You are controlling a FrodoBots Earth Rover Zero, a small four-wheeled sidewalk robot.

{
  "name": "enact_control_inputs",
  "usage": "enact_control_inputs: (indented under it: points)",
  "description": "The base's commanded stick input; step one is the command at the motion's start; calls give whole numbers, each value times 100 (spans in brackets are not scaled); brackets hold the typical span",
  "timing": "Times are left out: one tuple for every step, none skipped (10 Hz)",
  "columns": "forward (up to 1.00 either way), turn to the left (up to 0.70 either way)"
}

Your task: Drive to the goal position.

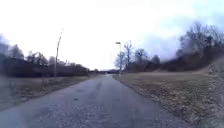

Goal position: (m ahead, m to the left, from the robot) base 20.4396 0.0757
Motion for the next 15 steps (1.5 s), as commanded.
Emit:
enact_control_inputs:
  points:
    - [50, 0]
    - [50, 0]
    - [50, 0]
    - [50, 0]
    - [50, 0]
    - [50, 0]
    - [50, 0]
    - [50, 0]
    - [50, 0]
    - [50, 0]
    - [50, 0]
    - [50, 0]
    - [50, 0]
    - [50, 0]
    - [50, 0]
